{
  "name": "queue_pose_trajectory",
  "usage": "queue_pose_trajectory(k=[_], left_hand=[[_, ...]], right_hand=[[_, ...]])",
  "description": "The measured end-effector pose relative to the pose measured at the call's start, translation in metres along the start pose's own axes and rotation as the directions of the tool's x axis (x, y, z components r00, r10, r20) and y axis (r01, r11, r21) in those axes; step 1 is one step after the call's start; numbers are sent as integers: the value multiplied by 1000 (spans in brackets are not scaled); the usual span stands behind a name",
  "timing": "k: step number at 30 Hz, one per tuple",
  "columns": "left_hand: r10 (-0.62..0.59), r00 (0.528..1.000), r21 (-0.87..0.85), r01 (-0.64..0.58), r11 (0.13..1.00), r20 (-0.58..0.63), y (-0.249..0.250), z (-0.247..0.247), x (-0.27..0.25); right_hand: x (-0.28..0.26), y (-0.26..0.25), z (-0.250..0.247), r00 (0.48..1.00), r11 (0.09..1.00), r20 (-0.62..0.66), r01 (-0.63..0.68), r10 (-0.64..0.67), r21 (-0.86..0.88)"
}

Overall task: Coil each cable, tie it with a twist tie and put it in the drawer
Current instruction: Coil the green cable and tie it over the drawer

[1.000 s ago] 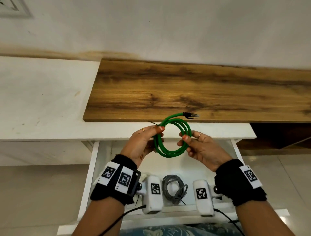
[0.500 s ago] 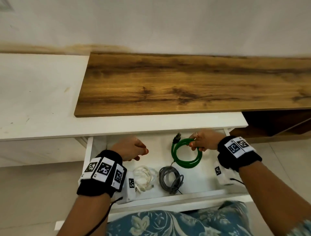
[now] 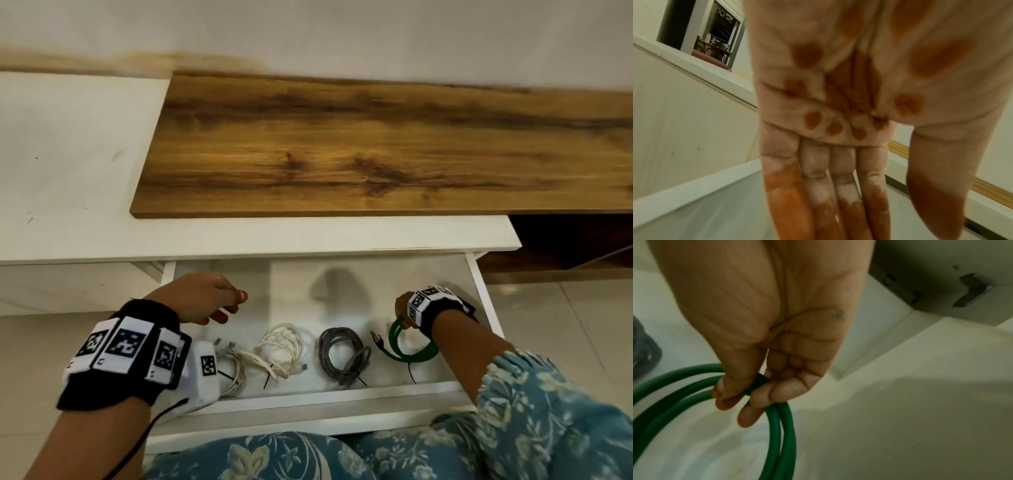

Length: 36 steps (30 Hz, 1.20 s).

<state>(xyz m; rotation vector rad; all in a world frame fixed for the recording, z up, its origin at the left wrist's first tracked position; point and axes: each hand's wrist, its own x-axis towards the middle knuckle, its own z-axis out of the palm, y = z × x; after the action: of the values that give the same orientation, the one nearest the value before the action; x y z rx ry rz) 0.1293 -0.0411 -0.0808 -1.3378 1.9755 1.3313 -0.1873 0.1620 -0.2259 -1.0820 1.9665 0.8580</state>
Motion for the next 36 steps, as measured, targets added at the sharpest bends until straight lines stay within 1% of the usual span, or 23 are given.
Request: queue_pose_trajectory(k=[5, 7, 11, 12, 14, 16, 17, 18, 19, 23, 25, 29, 32, 34, 36], left_hand=[[-41, 999, -22, 40, 999, -36, -9, -7, 3], [-60, 997, -27, 59, 998, -47, -11, -9, 5], [-95, 993, -6, 95, 995, -63, -15, -10, 8], [-103, 992, 2, 103, 995, -68, -16, -11, 8], [-112, 991, 20, 114, 993, -76, -16, -12, 8], [-108, 990, 30, 111, 993, -86, -16, -13, 8], [-104, 991, 37, 107, 994, -90, -15, -13, 7], [-98, 990, 44, 103, 994, -97, -14, -13, 6], [-92, 990, 51, 98, 994, -104, -12, -14, 6], [-63, 988, 55, 71, 996, -142, -9, -20, -1], [-45, 985, 51, 55, 997, -166, -8, -25, -7], [14, 961, 70, 6, 998, -275, -13, -44, -22], [93, 919, 137, -42, 990, -384, -18, -54, -44], [157, 872, 173, -84, 981, -463, -18, -55, -60], [195, 818, 173, -119, 978, -541, -19, -53, -77]], right_hand=[[1, -17, 15, 998, 999, 55, 9, -6, -51], [5, -19, 21, 999, 996, 36, 13, -10, -85], [10, -23, 28, 998, 991, 55, 27, -20, -128], [13, -20, 30, 998, 994, 58, 29, -23, -103], [32, -11, 36, 997, 1000, 73, 22, -21, -15], [78, 9, 55, 992, 996, 101, 77, -81, 41], [92, 16, 61, 989, 994, 110, 97, -102, 49], [80, 16, 54, 986, 993, 128, 101, -108, 63], [62, 12, 44, 986, 991, 118, 104, -114, 84], [16, 10, 18, 996, 986, 31, 78, -84, 147], [-12, 8, 2, 995, 976, -19, 98, -96, 194], [-75, 9, -32, 986, 955, -114, 145, -119, 258], [-111, 19, -43, 968, 944, -212, 188, -132, 273], [-132, 28, -43, 960, 939, -254, 192, -119, 286], [-152, 39, -40, 952, 928, -289, 199, -105, 316]])
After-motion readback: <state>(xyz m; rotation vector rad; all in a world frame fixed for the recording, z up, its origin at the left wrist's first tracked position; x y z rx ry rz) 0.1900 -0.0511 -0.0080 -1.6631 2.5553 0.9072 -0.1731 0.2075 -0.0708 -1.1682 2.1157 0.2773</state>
